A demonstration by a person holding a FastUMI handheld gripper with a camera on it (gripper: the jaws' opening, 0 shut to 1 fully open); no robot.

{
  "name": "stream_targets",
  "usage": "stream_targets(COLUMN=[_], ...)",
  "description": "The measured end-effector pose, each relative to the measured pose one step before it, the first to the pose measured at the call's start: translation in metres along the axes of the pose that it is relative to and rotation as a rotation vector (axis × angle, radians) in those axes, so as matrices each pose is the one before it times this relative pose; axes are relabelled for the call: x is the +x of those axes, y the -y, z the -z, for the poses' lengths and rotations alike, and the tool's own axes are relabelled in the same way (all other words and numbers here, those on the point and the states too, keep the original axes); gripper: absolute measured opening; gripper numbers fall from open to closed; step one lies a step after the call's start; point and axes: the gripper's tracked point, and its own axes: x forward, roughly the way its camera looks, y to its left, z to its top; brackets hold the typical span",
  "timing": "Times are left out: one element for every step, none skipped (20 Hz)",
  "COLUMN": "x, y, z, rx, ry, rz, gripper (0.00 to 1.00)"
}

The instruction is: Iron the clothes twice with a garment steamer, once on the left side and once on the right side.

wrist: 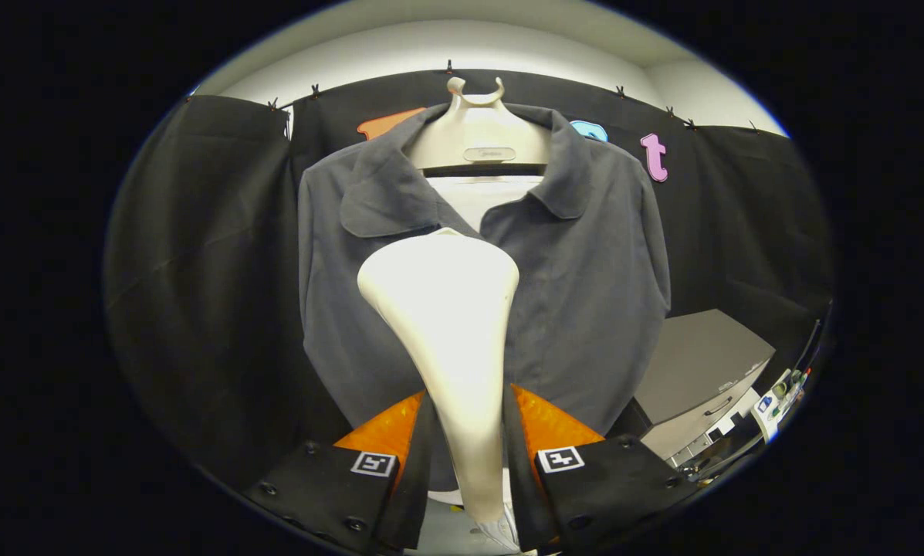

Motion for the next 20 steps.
stream_targets(x=[0.00328, 0.00504, 0.00578, 0.00544, 0.00405, 0.00513, 0.00429, 0.00394, 0.00425, 0.00273, 0.00234, 0.00203, 0.00157, 0.00131, 0.00075, 0.00006, 0.0012, 0.00209, 0.00191, 0.00273], y=[-0.00581, -0.00376, -0.00398, -0.00242, -0.00335, -0.00303, -0.00161, -0.00125, -0.00059, 0.00017, 0.00003, -0.00072, -0.00125, 0.00016, -0.00014, 0.00091, 0.0009, 0.00121, -0.00111, 0.00027], z=[0.00176, 0.00022, -0.00082, 0.00209, 0.00353, 0.00315, 0.00484, 0.00369, 0.00318, 0.00468, 0.00417, 0.00558, 0.00383, 0.00487, 0.00806, 0.00871, 0.01028, 0.01086, 0.01091, 0.01119], rx=[-0.00342, -0.0058, -0.0066, -0.00524, -0.00402, -0.00324, -0.00149, 0.00078, -0.00136, -0.00111, -0.00246, -0.00286, -0.00197, -0.00123, 0.00075, 0.00126, 0.00047, 0.00026, -0.00039, -0.00053], ry=[-0.00499, -0.00357, -0.00427, -0.00585, -0.00745, -0.00929, -0.00848, -0.00197, -0.00847, -0.00718, -0.00941, -0.00802, -0.00452, -0.00721, -0.01027, -0.01311, -0.01525, -0.01756, -0.01775, -0.01836], rz=[-0.00246, 0.00103, 0.0025, 0.00259, 0.00012, -0.00257, -0.00154, 0.00189, 0.00008, 0.00189, 0.00103, -0.00137, -0.00011, -0.00117, -0.00124, -0.00093, -0.00025, -0.00006, -0.00055, -0.00049], gripper=[0.53, 0.53, 0.53, 0.53, 0.53, 0.53, 0.53, 0.53, 0.53, 0.53, 0.53, 0.53, 0.53, 0.53, 0.53, 0.53, 0.53, 0.53, 0.53, 0.53])
